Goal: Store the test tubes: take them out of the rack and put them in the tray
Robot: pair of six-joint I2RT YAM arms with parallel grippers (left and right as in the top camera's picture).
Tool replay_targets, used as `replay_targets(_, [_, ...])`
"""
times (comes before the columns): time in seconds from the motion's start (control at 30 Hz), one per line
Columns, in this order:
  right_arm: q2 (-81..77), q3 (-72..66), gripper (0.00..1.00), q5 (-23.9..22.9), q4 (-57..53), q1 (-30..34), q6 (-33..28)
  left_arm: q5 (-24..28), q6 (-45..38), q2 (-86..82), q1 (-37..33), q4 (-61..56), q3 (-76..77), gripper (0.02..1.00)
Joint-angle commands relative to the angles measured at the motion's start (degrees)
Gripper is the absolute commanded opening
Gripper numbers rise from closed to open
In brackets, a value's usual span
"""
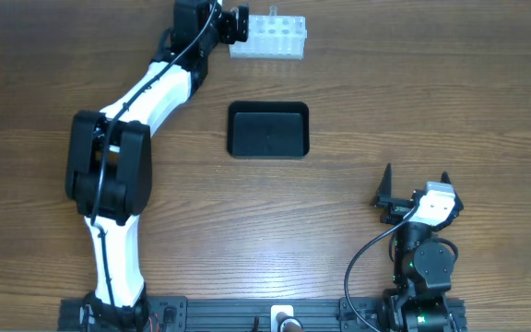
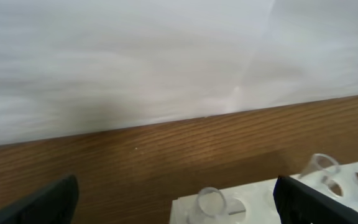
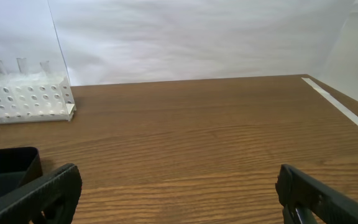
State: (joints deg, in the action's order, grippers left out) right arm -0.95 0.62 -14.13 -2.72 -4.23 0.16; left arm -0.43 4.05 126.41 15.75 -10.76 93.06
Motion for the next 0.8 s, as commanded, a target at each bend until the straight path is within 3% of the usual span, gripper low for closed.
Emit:
replay_targets(0.03, [0.2, -0.31, 0.991, -0.92, -0.07, -0.02, -0.02, -0.79, -0.63, 3.26, 0.39, 0.0, 3.61, 0.998])
replay_targets(0.53, [0.2, -0.31, 0.993, -0.92, -0.09, -0.02, -0.02, -4.2, -0.63, 5.01, 1.64, 1.42, 4.55, 0.812])
replay_targets(0.8, [0.2, -0.31, 0.991, -0.92, -0.07, -0.02, -0.02, -4.2, -0.61, 6.58, 1.68, 0.87, 4.61, 0.805])
